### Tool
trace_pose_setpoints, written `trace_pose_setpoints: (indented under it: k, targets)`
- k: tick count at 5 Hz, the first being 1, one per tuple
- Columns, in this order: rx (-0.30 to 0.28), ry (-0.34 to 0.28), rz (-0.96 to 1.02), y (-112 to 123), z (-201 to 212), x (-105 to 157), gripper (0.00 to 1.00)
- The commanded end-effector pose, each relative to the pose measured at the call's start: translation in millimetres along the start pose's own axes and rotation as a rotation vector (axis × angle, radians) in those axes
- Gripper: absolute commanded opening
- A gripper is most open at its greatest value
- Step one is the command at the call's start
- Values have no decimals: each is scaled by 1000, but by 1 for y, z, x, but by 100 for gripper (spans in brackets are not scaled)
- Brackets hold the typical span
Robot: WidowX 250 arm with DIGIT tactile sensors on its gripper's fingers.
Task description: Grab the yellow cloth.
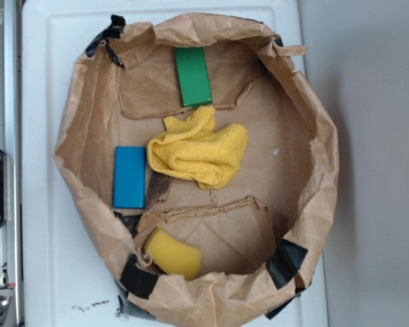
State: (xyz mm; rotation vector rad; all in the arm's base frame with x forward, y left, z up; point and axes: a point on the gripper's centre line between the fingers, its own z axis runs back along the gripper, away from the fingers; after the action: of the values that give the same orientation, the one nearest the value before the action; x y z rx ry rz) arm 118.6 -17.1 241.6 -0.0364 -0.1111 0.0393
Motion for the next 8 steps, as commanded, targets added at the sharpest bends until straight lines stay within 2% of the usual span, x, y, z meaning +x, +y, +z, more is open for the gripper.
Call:
trace_pose_setpoints:
  k: [1,2,3,7,8]
  targets:
    - [0,0,0,0,0,0,100]
    - [-6,-8,35,-9,-12,31,100]
    - [24,-52,54,-12,-36,65,100]
    - [24,-52,54,-12,-36,65,100]
    - [44,-64,212,-17,-55,94,100]
